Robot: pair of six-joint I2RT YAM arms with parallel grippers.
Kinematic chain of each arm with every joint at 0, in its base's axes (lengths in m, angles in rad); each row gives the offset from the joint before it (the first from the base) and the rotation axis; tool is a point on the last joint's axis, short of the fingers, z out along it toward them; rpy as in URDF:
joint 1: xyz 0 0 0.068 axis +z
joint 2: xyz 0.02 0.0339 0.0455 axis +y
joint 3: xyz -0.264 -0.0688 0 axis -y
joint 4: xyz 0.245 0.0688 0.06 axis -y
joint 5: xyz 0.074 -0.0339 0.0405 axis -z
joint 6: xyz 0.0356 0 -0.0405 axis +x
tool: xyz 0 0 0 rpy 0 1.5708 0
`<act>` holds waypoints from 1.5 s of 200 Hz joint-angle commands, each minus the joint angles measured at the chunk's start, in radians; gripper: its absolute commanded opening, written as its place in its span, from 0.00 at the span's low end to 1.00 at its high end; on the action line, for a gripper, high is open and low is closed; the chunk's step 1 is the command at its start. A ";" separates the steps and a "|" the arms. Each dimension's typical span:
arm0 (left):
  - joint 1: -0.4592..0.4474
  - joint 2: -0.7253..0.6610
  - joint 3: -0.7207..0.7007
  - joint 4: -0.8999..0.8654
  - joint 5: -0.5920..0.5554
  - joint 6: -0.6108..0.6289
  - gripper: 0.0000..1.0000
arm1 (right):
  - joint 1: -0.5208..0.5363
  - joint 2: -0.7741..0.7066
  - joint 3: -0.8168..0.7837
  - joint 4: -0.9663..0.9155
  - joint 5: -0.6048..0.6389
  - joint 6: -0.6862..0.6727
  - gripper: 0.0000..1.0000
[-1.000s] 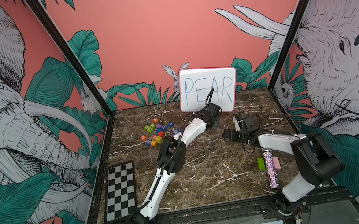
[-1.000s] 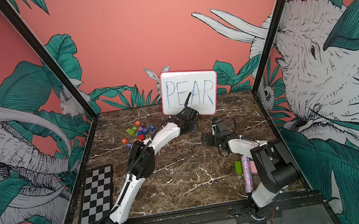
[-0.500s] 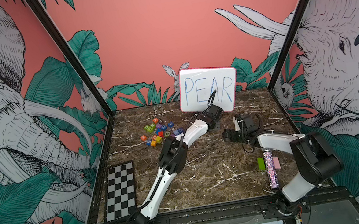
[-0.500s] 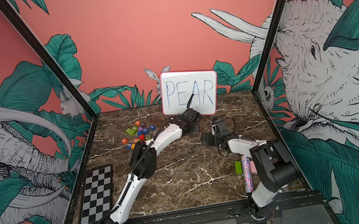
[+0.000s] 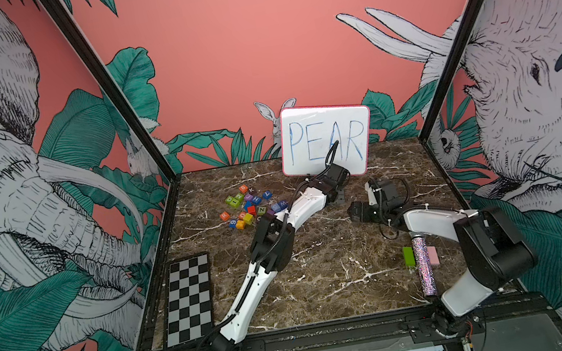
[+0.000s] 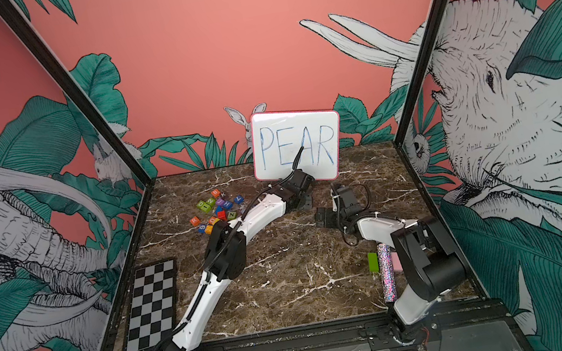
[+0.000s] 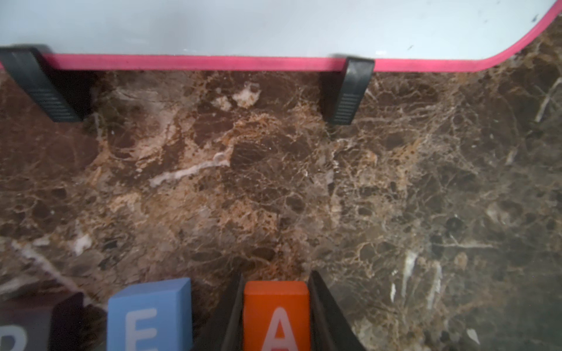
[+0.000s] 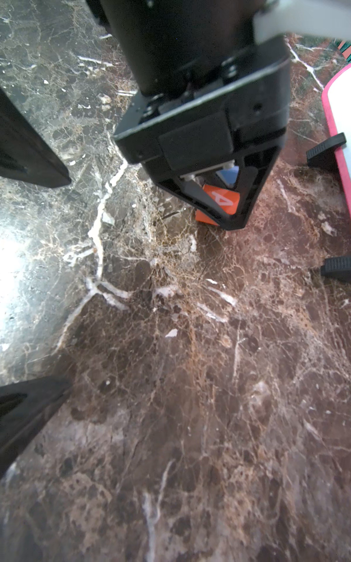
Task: Spell the uppercase word “pear” with letter blocks
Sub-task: Place the letter block at the center of the board, then pick up the letter block from the center of the board.
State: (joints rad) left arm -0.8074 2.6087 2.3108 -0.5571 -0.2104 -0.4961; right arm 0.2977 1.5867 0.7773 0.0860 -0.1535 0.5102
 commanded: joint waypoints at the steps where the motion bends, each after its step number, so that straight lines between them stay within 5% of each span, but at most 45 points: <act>1: -0.005 -0.006 0.034 -0.029 -0.027 0.001 0.31 | -0.006 0.007 -0.015 0.032 -0.003 0.013 0.99; 145: -0.005 -0.009 0.087 -0.051 -0.035 -0.002 0.44 | -0.015 0.007 -0.019 0.049 -0.021 0.024 0.99; 197: -0.004 -0.105 0.080 -0.067 -0.042 -0.001 0.49 | -0.015 -0.008 -0.007 0.051 -0.056 0.032 0.99; 260: 0.067 -0.399 -0.244 -0.038 -0.040 0.010 0.71 | 0.010 0.038 0.052 0.080 -0.067 0.059 0.99; 300: 0.148 -0.532 -0.430 -0.030 -0.040 0.002 0.73 | 0.065 0.085 0.141 0.043 -0.026 0.034 0.99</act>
State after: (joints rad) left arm -0.7097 2.1475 1.9633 -0.5793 -0.2302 -0.4778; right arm 0.3298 1.6497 0.8627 0.1226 -0.2115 0.5529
